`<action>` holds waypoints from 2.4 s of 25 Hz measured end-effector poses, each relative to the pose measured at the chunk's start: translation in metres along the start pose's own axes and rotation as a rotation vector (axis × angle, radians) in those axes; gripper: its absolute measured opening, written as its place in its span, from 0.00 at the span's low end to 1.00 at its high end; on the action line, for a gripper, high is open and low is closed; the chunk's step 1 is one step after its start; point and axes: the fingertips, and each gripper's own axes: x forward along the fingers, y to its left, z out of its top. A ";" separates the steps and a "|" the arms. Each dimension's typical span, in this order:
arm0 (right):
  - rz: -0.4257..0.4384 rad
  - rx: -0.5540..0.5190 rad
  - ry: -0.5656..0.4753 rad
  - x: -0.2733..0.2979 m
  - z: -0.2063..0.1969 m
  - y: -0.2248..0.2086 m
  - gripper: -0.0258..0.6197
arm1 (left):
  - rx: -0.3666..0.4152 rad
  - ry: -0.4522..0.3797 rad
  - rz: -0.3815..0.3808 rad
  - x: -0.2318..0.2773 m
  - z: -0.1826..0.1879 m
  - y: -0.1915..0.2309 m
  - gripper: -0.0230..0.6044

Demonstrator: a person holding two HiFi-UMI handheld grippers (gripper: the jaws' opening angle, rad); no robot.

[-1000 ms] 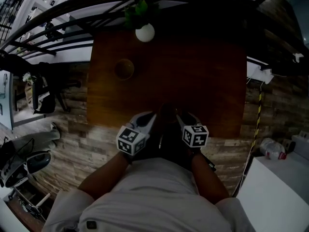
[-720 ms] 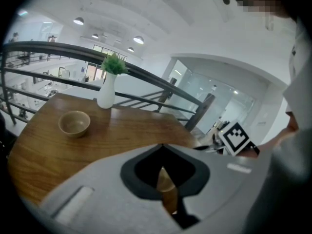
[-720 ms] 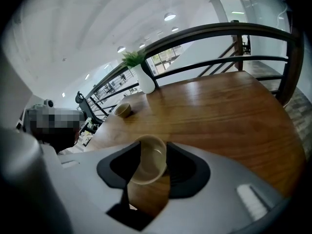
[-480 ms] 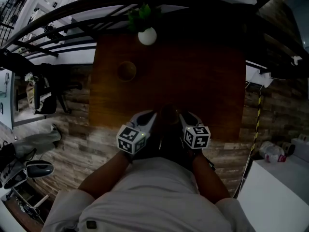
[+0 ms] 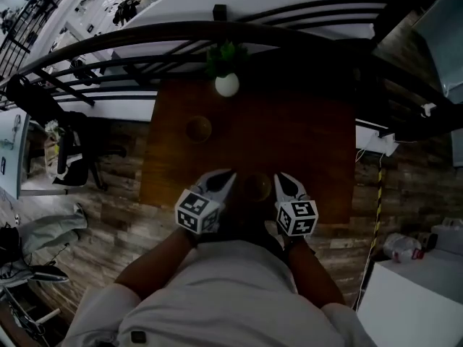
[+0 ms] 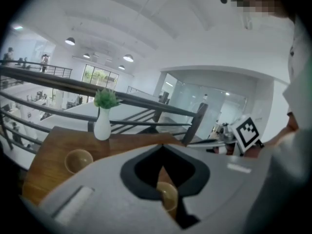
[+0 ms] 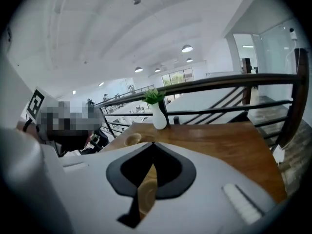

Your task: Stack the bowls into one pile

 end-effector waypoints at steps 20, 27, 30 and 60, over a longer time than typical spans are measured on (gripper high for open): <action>-0.047 -0.141 -0.236 -0.072 0.105 0.070 0.05 | 0.141 -0.236 -0.028 -0.078 0.098 -0.021 0.04; 0.050 -0.178 -0.208 -0.040 0.107 0.122 0.05 | 0.057 -0.267 0.055 -0.130 0.097 0.014 0.04; 0.112 -0.203 -0.185 -0.024 0.107 0.148 0.05 | 0.035 -0.278 0.113 -0.153 0.091 0.033 0.04; 0.328 -0.151 -0.056 0.063 0.098 0.098 0.05 | -0.018 -0.195 0.311 -0.093 0.079 0.090 0.04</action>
